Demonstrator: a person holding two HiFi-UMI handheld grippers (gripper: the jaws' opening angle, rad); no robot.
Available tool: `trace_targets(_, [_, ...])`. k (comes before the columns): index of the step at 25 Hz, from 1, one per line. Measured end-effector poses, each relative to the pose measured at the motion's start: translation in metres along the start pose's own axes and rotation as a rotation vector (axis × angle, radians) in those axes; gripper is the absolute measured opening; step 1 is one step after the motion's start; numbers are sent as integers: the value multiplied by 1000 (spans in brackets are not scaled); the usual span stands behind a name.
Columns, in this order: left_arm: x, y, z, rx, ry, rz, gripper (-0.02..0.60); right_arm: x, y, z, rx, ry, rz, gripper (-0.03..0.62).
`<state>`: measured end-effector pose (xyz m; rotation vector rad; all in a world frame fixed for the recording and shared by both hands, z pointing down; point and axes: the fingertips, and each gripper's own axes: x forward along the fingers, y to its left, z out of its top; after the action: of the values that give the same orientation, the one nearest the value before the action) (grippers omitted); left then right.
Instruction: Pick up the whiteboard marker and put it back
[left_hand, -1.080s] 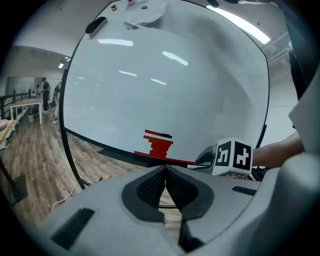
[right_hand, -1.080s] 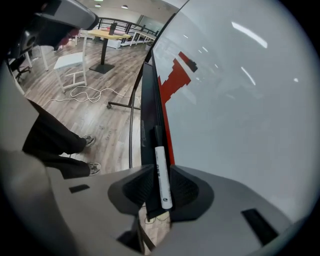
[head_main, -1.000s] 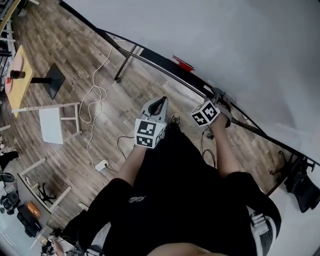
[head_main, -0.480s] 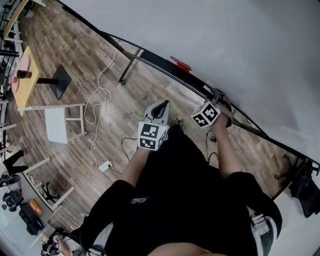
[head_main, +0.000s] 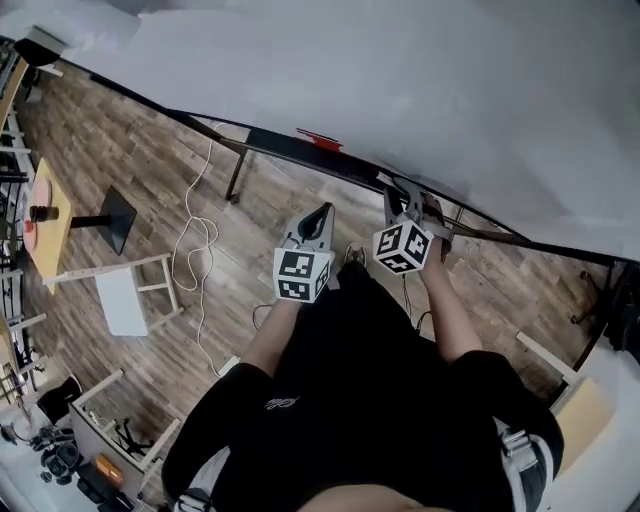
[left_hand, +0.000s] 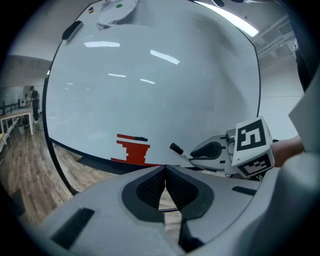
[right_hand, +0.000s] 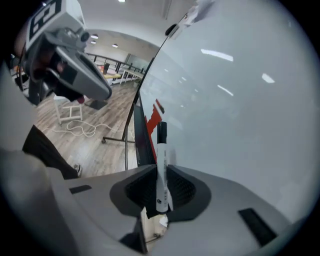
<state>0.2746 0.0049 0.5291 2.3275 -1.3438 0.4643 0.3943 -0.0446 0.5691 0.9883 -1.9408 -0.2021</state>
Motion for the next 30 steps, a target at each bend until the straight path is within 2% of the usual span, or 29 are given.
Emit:
trace_targets(7, [20, -34, 33, 76, -62, -81, 8, -63, -29, 18, 176, -184, -153, 58])
trace_targets(12, [21, -59, 63, 125, -130, -157, 8, -107, -49, 29, 388, -304, -221, 57])
trace_targets(17, [13, -86, 88, 144, -194, -224, 8, -157, -65, 32, 678, -504, -308, 57])
trace_targets(18, [11, -89, 90, 147, -204, -234, 8, -165, -68, 32, 695, -528, -339, 58])
trace_targets(21, [6, -95, 94, 159, -219, -252, 8, -179, -71, 37, 620, -566, -398, 57])
trace_targets(25, [-1, -89, 96, 155, -230, -243, 8, -179, -67, 48, 628, -599, -375, 58])
trace_targets(30, [-10, -66, 103, 133, -258, -185, 8, -164, -62, 68, 622, -634, -308, 58])
